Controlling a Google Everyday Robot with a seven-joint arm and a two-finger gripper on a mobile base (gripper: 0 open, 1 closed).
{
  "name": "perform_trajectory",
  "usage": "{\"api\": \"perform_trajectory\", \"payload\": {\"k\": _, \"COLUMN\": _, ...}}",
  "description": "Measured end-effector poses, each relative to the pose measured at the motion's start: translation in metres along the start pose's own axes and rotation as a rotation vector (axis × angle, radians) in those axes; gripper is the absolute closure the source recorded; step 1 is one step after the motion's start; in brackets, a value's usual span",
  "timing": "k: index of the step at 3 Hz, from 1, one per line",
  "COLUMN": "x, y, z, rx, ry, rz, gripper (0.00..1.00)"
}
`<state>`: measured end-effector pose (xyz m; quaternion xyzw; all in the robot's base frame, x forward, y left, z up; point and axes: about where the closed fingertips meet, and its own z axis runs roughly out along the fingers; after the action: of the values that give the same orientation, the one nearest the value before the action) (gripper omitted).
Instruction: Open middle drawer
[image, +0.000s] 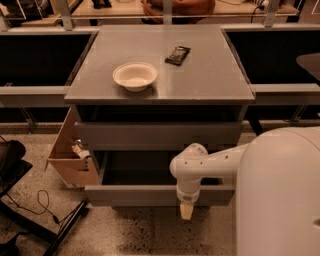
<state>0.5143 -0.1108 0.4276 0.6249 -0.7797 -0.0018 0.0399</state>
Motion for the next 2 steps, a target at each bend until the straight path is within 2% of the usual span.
{"api": "perform_trajectory", "payload": {"k": 1, "x": 0.0077, "y": 0.0249, "z": -0.0090, "rx": -0.037, "ry": 0.035, "rz": 0.006, "gripper": 0.78}}
{"api": "perform_trajectory", "payload": {"k": 2, "x": 0.0083, "y": 0.0303, "z": -0.0087, "rx": -0.037, "ry": 0.035, "rz": 0.006, "gripper": 0.99}}
